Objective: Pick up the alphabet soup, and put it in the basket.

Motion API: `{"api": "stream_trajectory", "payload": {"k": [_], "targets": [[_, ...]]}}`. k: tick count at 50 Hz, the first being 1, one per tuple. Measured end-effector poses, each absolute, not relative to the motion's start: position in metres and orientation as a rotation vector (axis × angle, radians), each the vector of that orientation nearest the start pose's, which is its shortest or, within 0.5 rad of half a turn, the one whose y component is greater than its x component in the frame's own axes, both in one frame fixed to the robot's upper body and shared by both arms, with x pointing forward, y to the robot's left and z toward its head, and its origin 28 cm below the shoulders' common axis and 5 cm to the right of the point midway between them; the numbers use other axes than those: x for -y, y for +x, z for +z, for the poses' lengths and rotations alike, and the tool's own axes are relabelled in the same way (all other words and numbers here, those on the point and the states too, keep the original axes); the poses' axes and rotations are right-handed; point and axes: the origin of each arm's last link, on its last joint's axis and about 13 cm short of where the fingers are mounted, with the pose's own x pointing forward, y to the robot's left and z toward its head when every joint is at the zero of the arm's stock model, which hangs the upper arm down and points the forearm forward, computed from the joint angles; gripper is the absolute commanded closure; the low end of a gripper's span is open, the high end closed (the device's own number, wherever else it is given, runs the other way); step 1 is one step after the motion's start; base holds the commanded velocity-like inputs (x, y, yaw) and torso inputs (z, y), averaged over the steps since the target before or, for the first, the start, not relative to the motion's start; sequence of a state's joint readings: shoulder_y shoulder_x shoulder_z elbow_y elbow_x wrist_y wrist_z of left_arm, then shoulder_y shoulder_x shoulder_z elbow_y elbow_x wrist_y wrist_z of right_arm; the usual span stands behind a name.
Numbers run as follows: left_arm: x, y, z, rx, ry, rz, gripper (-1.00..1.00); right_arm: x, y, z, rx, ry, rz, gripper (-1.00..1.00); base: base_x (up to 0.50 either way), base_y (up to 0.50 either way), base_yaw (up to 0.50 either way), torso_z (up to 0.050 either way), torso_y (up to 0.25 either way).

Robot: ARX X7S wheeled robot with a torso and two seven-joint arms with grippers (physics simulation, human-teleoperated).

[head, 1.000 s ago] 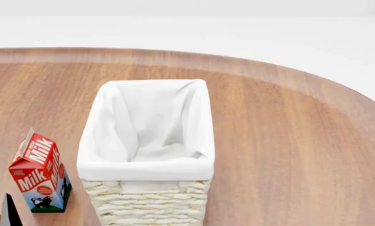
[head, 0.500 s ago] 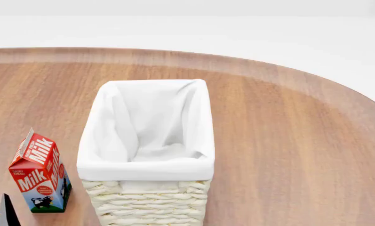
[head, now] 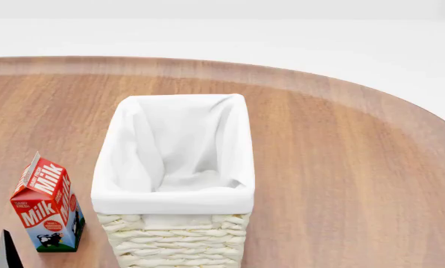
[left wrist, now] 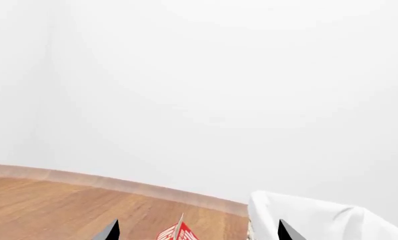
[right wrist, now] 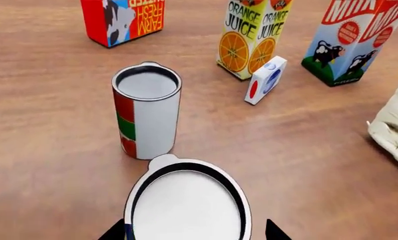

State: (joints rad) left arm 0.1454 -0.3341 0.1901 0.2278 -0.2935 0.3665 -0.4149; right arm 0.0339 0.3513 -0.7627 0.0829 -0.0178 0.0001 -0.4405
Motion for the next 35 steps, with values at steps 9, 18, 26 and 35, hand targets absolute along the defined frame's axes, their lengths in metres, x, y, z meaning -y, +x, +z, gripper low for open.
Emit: {"api": "stream_trajectory", "payload": {"k": [9,18,26,35], "targets": [[-0.2318,0.1767,0.0568,0.36,-0.122,0.161,-1.0,0.0578,0.162,-0.0347,-0.284,-0.38,1.167,-1.0,0.0,0.0,0.0,0.0,0.0],[-0.2318,0.1766,0.057,0.361,-0.121,0.16,-1.0,0.0548,0.1646,-0.0373,-0.292,-0.356,1.159,1.0,0.0,0.0,0.0,0.0,0.0],[-0.2317,0.1765,0.057,0.361,-0.12,0.16,-1.0,0.0546,0.1644,-0.0384,-0.291,-0.345,1.145,1.0,0.0,0.0,0.0,0.0,0.0],[-0.2318,0.1768,0.0567,0.361,-0.12,0.16,-1.0,0.0578,0.1602,-0.031,-0.26,-0.315,1.107,1.0,0.0,0.0,0.0,0.0,0.0]]}}
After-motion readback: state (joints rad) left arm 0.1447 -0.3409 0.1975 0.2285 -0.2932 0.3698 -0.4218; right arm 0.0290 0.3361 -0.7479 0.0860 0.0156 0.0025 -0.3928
